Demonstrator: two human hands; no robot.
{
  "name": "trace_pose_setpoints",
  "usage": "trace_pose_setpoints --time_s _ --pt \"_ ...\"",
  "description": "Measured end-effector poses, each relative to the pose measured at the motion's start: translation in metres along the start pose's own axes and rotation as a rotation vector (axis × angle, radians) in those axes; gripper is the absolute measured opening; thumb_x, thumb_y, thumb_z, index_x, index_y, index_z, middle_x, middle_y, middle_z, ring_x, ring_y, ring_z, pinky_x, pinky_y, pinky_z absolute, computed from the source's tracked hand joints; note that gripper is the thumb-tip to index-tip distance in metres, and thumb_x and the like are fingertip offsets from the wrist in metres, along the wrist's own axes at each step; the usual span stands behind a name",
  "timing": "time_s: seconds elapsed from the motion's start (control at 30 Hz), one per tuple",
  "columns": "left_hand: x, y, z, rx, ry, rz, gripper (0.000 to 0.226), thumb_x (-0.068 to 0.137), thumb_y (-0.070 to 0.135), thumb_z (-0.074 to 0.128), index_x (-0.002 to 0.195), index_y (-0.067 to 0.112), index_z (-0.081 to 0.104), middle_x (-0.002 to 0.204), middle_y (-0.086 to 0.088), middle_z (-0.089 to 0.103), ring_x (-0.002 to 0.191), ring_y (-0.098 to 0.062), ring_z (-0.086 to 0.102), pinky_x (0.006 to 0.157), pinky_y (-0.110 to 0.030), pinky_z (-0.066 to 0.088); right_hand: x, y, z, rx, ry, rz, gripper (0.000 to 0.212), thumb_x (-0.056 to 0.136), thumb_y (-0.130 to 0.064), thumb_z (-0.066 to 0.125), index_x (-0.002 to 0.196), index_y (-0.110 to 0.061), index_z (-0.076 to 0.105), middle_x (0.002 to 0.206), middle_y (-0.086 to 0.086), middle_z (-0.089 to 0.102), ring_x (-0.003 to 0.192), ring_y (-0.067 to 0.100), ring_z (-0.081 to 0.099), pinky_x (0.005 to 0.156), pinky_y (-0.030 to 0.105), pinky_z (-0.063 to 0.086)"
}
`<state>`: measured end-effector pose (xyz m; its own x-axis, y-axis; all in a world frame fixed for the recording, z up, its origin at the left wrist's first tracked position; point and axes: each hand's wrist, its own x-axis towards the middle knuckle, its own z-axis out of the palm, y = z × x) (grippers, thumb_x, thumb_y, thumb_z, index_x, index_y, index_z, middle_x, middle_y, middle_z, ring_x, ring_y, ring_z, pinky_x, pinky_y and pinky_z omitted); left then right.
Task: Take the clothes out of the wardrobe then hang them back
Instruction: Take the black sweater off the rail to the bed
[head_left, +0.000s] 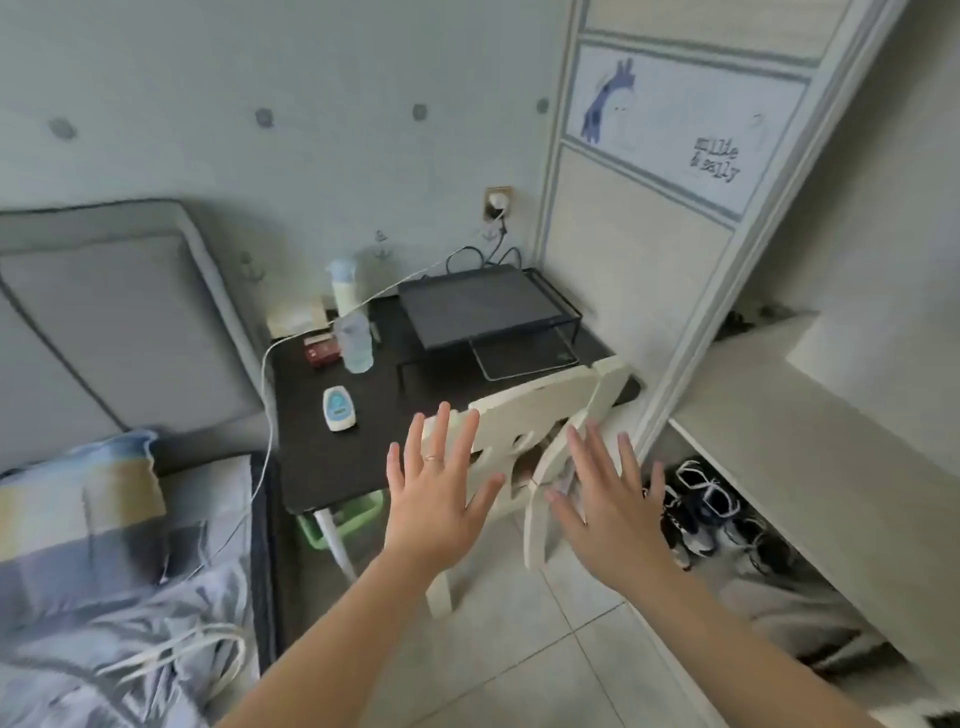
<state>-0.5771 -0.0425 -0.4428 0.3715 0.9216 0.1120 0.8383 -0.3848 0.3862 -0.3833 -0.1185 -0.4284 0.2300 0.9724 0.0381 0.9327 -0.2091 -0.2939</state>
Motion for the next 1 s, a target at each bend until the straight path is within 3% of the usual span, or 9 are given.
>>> trace_pose_setpoints --time_s 0.17,0.27,0.47,0.6,0.8,1.0 --pt "0.109 0.057 -0.003 -0.052 -0.012 0.318 0.071 0.096 0.072 0.016 0.156 0.045 -0.011 0.166 0.009 -0.018 0.151 -0.019 -0.026 0.122 -0.049 -0.012 0.033 0.051 -0.052 -0.131 0.151 0.209 0.072 0.091 -0.068 0.008 0.153 -0.038 -0.012 0.163 -0.012 -0.014 0.150 0.023 -0.017 0.117 0.061 -0.005" --pt "0.163 0.110 -0.010 -0.092 0.004 0.504 0.074 0.092 0.075 0.009 0.156 0.045 -0.010 0.167 0.007 -0.014 0.152 -0.021 -0.021 0.122 -0.050 -0.009 0.042 0.078 -0.094 -0.154 0.224 0.334 0.071 0.093 -0.068 0.012 0.152 -0.040 -0.015 0.162 -0.013 -0.018 0.149 0.021 -0.023 0.117 0.061 -0.002" --pt "0.245 0.248 -0.035 -0.251 0.052 0.792 0.074 0.090 0.076 0.009 0.157 0.046 -0.005 0.168 0.007 -0.010 0.153 -0.022 -0.017 0.123 -0.053 -0.003 0.044 0.133 -0.198 -0.333 0.454 0.513 0.075 0.082 -0.070 -0.004 0.150 -0.041 -0.023 0.156 -0.019 -0.029 0.146 0.018 -0.029 0.115 0.051 -0.020" --pt "0.274 0.343 -0.059 -0.363 0.108 0.932 0.076 0.087 0.076 0.011 0.156 0.048 0.000 0.168 0.009 -0.007 0.153 -0.018 -0.014 0.122 -0.049 -0.003 0.037 0.165 -0.266 -0.429 0.586 0.562 0.072 0.086 -0.070 -0.002 0.148 -0.043 -0.025 0.156 -0.020 -0.032 0.145 0.015 -0.032 0.116 0.050 -0.020" --pt "0.304 0.473 -0.095 -0.383 0.220 1.121 0.074 0.088 0.076 0.009 0.155 0.050 -0.008 0.166 0.011 -0.013 0.153 -0.019 -0.018 0.122 -0.049 -0.003 0.019 0.220 -0.367 -0.583 0.738 0.571 0.073 0.091 -0.068 0.009 0.154 -0.039 -0.014 0.161 -0.017 -0.022 0.147 0.016 -0.026 0.118 0.054 -0.012" --pt "0.321 0.595 -0.134 -0.410 0.326 1.226 0.070 0.090 0.076 0.008 0.151 0.054 -0.016 0.164 0.016 -0.021 0.151 -0.015 -0.025 0.123 -0.047 -0.007 0.007 0.263 -0.472 -0.726 0.866 0.571 0.071 0.093 -0.069 0.008 0.156 -0.039 -0.006 0.164 -0.014 -0.009 0.151 0.020 -0.012 0.119 0.054 -0.005"
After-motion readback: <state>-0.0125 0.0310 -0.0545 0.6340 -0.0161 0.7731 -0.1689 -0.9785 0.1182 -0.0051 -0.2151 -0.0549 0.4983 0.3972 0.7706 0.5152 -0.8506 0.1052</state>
